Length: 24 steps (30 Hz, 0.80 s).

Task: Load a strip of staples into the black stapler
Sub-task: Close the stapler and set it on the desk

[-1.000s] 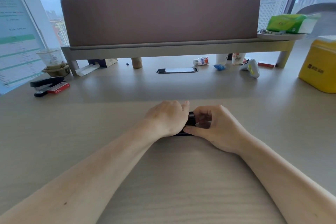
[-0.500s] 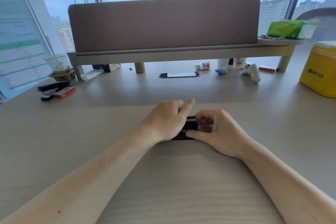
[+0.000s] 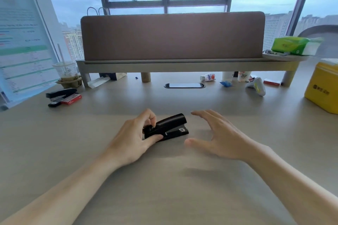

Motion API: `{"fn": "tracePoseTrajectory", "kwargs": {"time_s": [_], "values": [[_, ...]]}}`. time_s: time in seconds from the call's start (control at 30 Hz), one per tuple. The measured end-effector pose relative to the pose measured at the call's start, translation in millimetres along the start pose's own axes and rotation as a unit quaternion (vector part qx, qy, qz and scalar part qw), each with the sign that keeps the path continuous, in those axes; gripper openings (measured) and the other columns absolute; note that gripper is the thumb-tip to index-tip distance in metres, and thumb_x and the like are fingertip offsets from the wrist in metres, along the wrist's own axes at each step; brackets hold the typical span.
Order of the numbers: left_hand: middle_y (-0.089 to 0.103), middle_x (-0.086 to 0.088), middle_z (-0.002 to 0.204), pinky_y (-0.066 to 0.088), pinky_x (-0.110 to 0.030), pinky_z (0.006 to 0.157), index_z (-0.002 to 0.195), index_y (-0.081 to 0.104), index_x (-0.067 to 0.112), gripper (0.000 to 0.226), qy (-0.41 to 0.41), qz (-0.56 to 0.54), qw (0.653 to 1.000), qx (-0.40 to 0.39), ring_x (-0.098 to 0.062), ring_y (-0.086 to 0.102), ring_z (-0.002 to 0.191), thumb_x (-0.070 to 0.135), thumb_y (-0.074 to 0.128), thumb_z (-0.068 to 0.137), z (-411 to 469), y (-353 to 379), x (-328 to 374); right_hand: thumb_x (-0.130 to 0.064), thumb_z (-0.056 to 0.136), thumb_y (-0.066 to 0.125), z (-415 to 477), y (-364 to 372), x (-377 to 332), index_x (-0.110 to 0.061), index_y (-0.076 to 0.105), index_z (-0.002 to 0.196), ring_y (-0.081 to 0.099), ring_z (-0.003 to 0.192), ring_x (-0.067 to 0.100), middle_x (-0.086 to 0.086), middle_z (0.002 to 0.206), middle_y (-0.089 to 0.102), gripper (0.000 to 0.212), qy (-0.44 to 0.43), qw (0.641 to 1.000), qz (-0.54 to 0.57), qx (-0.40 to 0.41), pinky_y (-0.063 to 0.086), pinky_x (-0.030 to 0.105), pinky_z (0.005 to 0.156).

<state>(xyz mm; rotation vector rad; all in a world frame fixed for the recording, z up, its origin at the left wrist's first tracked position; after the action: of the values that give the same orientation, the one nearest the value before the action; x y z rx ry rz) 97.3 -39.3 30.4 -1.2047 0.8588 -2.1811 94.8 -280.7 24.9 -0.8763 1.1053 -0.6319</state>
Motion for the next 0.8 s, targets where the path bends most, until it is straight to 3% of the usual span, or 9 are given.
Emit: {"fn": "tracePoseTrajectory", "kwargs": {"time_s": [0.07, 0.2, 0.37, 0.47, 0.6, 0.7, 0.8], "values": [[0.073, -0.002, 0.086, 0.053, -0.040, 0.069, 0.091, 0.043, 0.025, 0.038, -0.018, -0.002, 1.000, 0.014, -0.023, 0.060, 0.058, 0.026, 0.081, 0.089, 3.5, 0.5, -10.4, -0.098, 0.061, 0.051, 16.7, -1.8, -0.4, -0.036, 0.035, 0.159, 0.034, 0.152, 0.007, -0.017, 0.161, 0.041, 0.116, 0.009, 1.000, -0.002, 0.002, 0.031, 0.033, 0.123], [0.063, 0.004, 0.068, 0.036, -0.021, 0.051, 0.090, 0.040, 0.025, 0.040, -0.015, 0.042, 0.999, 0.004, -0.010, 0.045, 0.048, 0.031, 0.079, 0.087, 9.3, 3.9, -20.0, -0.093, 0.068, 0.051, 39.5, 16.4, 5.7, -0.033, 0.032, 0.161, 0.030, 0.155, 0.013, -0.013, 0.165, 0.036, 0.112, 0.015, 0.997, -0.062, -0.033, 0.026, 0.037, 0.127], [0.073, 0.003, 0.082, 0.039, -0.022, 0.052, 0.087, 0.040, 0.030, 0.040, -0.025, 0.075, 0.997, -0.009, -0.011, 0.047, 0.045, 0.032, 0.079, 0.088, 39.4, 3.4, -42.7, -0.094, 0.069, 0.046, 52.2, 30.1, 15.4, -0.036, 0.029, 0.162, 0.017, 0.159, 0.008, -0.017, 0.170, 0.027, 0.111, 0.014, 0.993, -0.099, -0.062, 0.014, 0.032, 0.128], [0.072, 0.001, 0.085, 0.045, -0.031, 0.060, 0.087, 0.043, 0.027, 0.037, -0.066, 0.064, 0.995, 0.039, -0.012, 0.054, 0.060, 0.029, 0.081, 0.086, 81.8, 10.3, -68.0, -0.099, 0.067, 0.039, 55.1, 31.1, 17.5, -0.037, 0.025, 0.164, 0.013, 0.160, 0.006, -0.018, 0.171, 0.022, 0.116, 0.007, 0.992, -0.113, -0.063, 0.012, 0.031, 0.129], [0.069, -0.003, 0.087, 0.043, -0.031, 0.058, 0.091, 0.046, 0.023, 0.033, -0.096, 0.073, 0.989, 0.083, -0.026, 0.059, 0.072, 0.026, 0.079, 0.087, 138.3, 29.7, -88.8, -0.106, 0.056, 0.023, 55.8, 32.2, 20.4, -0.039, 0.020, 0.165, 0.011, 0.160, 0.005, -0.020, 0.172, 0.017, 0.128, 0.008, 0.991, -0.120, -0.061, 0.011, 0.032, 0.131], [0.065, -0.004, 0.091, 0.035, -0.032, 0.055, 0.097, 0.048, 0.019, 0.030, -0.105, 0.086, 0.987, 0.088, -0.027, 0.056, 0.074, 0.025, 0.077, 0.089, 172.3, 44.6, -93.5, -0.102, 0.065, 0.034, 54.9, 30.4, 19.3, -0.041, 0.016, 0.166, 0.007, 0.160, 0.004, -0.023, 0.173, 0.012, 0.119, 0.012, 0.991, -0.120, -0.067, 0.007, 0.028, 0.129], [0.062, -0.006, 0.098, 0.038, -0.033, 0.063, 0.102, 0.048, 0.016, 0.029, -0.121, 0.092, 0.985, 0.085, -0.029, 0.056, 0.082, 0.026, 0.073, 0.092, 194.8, 54.6, -96.2, -0.100, 0.068, 0.037, 53.9, 28.7, 18.6, -0.041, 0.013, 0.166, 0.004, 0.160, 0.002, -0.025, 0.173, 0.007, 0.117, 0.016, 0.990, -0.126, -0.068, 0.004, 0.023, 0.126]]}}
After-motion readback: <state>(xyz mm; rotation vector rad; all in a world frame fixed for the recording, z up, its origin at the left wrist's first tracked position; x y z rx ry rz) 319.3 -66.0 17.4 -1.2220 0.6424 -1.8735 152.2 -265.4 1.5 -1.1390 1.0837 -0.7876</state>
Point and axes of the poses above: each hand's wrist, its own z-axis towards the middle knuckle, its own y-axis out of the palm, x = y × z, the point moved 5 cm from there along z, towards the middle knuckle
